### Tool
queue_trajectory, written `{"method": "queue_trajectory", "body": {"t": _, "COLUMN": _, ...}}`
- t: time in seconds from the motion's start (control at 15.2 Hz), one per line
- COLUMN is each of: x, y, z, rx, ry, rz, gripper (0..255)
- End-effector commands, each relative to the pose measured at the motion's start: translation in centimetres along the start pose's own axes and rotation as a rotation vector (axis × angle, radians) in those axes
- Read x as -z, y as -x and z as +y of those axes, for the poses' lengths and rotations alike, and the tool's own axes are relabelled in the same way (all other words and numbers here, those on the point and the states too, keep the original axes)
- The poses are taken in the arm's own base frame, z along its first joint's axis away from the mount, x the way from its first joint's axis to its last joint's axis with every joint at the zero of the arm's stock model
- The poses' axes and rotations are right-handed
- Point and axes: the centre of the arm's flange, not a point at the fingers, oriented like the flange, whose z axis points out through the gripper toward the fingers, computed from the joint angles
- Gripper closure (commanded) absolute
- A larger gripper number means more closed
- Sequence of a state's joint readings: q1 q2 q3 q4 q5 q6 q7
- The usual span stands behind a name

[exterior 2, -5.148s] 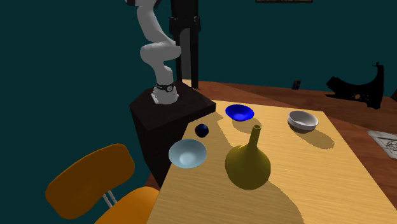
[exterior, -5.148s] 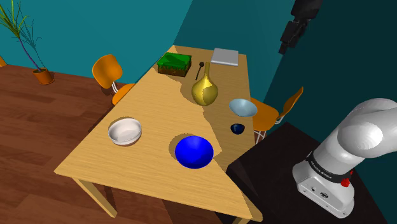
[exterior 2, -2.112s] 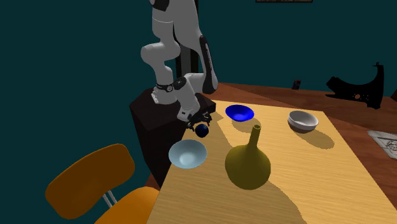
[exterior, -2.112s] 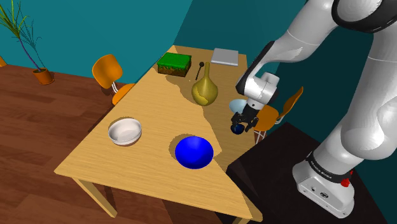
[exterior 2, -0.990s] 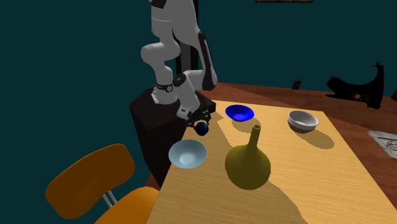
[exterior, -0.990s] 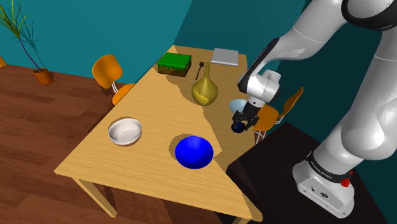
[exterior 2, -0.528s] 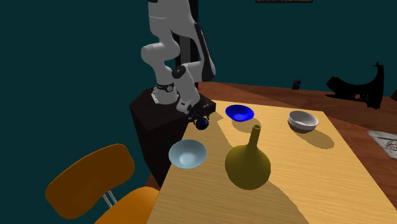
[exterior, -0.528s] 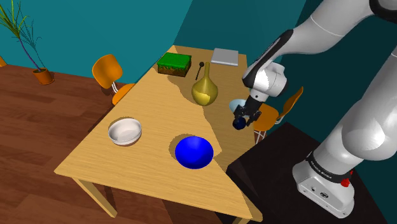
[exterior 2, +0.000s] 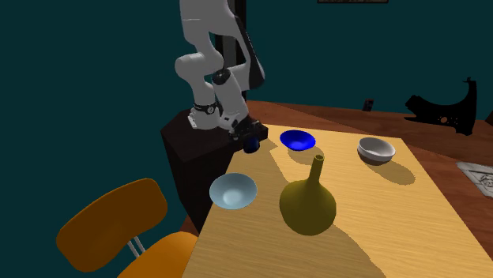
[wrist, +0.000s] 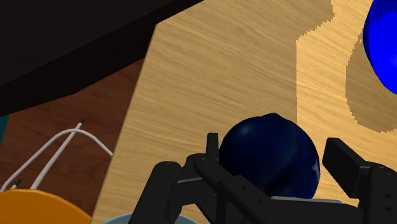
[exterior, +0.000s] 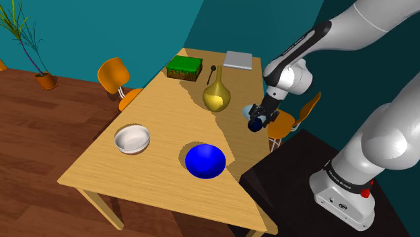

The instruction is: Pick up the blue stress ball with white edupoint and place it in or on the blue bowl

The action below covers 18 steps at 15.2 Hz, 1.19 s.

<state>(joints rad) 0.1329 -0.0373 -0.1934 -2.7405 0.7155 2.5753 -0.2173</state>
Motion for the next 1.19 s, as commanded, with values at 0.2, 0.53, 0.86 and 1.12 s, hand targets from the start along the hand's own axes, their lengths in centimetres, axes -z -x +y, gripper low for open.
{"method": "queue_trajectory", "body": {"t": 0.2, "x": 2.3, "y": 0.4, "z": -0.8, "rx": 0.000, "ry": 0.001, "rz": 0.000, "gripper": 255}}
{"method": "queue_trajectory", "body": {"t": 0.53, "x": 0.2, "y": 3.1, "z": -6.4, "rx": 0.000, "ry": 0.001, "rz": 0.000, "gripper": 255}}
{"method": "queue_trajectory", "body": {"t": 0.86, "x": -1.9, "y": 5.7, "z": -12.1, "rx": 0.000, "ry": 0.001, "rz": 0.000, "gripper": 255}}
{"method": "queue_trajectory", "body": {"t": 1.12, "x": -3.5, "y": 7.9, "z": -16.6, "rx": 0.000, "ry": 0.001, "rz": 0.000, "gripper": 255}}
